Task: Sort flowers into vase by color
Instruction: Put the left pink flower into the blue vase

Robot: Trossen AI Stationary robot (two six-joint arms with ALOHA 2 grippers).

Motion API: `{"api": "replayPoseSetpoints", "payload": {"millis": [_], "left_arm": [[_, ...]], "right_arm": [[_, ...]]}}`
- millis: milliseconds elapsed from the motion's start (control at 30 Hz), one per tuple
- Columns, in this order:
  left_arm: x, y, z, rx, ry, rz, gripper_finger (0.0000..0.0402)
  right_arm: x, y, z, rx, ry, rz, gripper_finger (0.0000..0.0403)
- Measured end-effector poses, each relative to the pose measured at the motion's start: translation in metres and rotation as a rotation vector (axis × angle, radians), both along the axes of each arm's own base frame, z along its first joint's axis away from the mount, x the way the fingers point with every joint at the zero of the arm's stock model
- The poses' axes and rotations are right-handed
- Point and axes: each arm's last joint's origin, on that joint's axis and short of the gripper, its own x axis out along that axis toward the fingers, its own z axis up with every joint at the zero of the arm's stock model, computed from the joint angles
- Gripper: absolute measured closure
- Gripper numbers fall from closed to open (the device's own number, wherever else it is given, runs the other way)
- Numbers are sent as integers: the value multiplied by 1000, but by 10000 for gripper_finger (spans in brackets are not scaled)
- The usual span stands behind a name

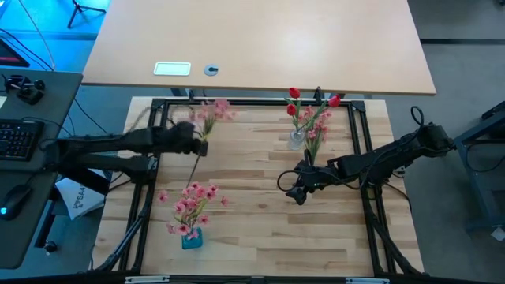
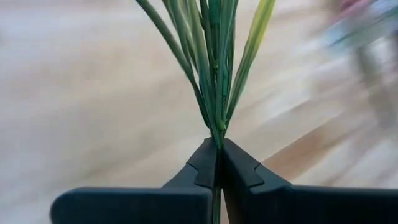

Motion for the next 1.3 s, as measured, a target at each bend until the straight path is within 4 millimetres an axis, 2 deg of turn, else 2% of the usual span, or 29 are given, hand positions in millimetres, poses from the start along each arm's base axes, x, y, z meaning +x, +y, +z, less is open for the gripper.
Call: {"api": "replayPoseSetpoints", "payload": {"millis": [233,300,433,600,700,833,1000,1133,1300], "left_arm": [[-33,-18,86,241,-294,-119,401],[-46,-26,101,312,-359,-165,401],[-72,-39,113,415,-457,-225,401],[-88,-49,117,466,-615,-332,401],[-86,-58,114,479,-782,-469,401],[-77,-70,99,487,-952,-617,401],[-91,-73,92,499,-985,-654,401],[-109,-73,100,498,-1146,-719,401],[-108,-82,87,488,-1341,-835,401]], "right_arm": [[0,0,0,-1,0,1,119],[0,0,0,0,0,-1,119],[0,0,0,15,2,-18,119],[0,0,0,49,0,-57,119],[1,0,1,79,-4,-101,119],[3,0,3,144,-21,-168,119],[7,1,7,236,-69,-238,119],[11,2,12,285,-130,-254,119],[13,2,15,344,-166,-315,119]]}}
